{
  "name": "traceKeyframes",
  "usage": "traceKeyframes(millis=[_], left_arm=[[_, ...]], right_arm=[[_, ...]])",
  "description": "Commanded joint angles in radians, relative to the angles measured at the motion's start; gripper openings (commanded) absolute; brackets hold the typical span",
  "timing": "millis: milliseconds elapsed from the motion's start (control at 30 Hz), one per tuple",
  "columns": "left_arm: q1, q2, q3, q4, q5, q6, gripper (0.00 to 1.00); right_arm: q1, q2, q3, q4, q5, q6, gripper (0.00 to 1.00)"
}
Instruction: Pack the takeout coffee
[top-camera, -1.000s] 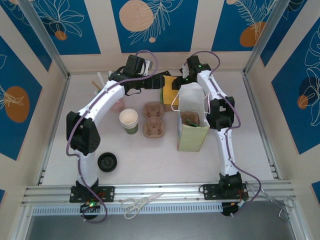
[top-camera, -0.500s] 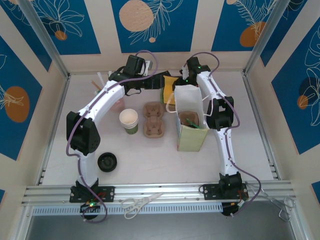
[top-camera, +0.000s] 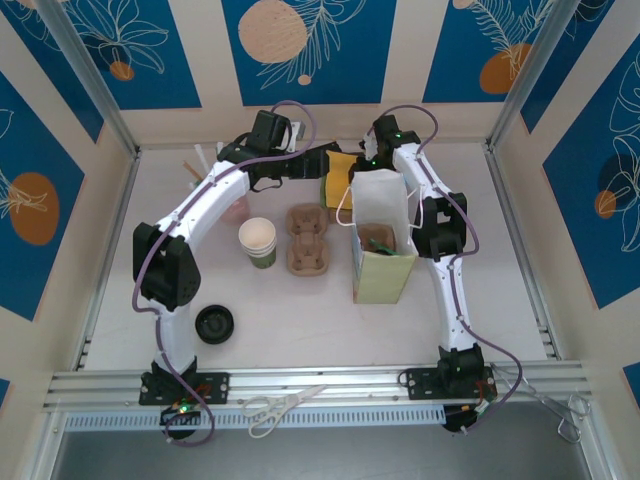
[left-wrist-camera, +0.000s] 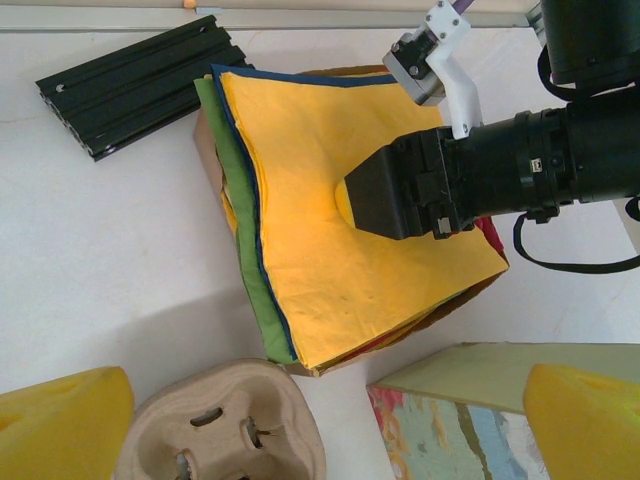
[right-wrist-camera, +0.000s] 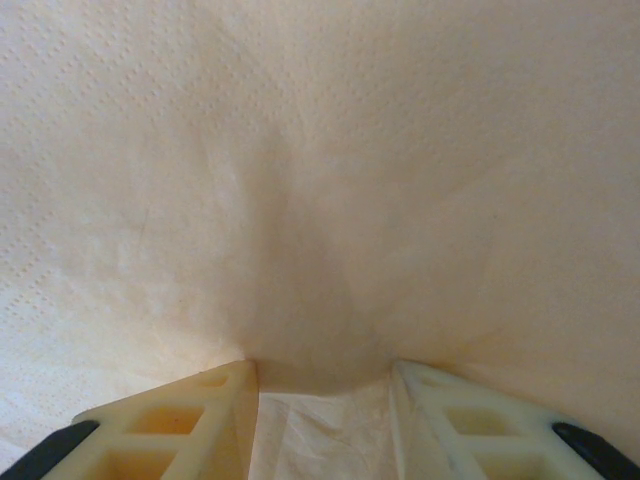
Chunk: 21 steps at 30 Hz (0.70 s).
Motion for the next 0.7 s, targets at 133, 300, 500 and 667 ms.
traceKeyframes(millis=[133,300,500,667], left_arm=[[0.012,-0.032,-0.01,-0.013,0.02,-0.008,1.0],[0.012,-0.03,-0.011,-0.01,0.025,-0.012,1.0],[0.013,-0.032,-0.012,-0.016,0.026,-0.007,1.0],[0.014,-0.031,-0.014,-0.019,0.029,-0.006,1.0]], right_arm=[[0.032,-0.086,-0.019,-0.013,0.013,-0.053,0.42],[0.047,-0.103,-0.03,0.015,0.058,-0.104,0.46],[0.059,-0.092,-0.049,0.043,0.105,-0.159,0.5],[0.06,-0.069,-0.055,0.049,0.118,-0.161,0.57]])
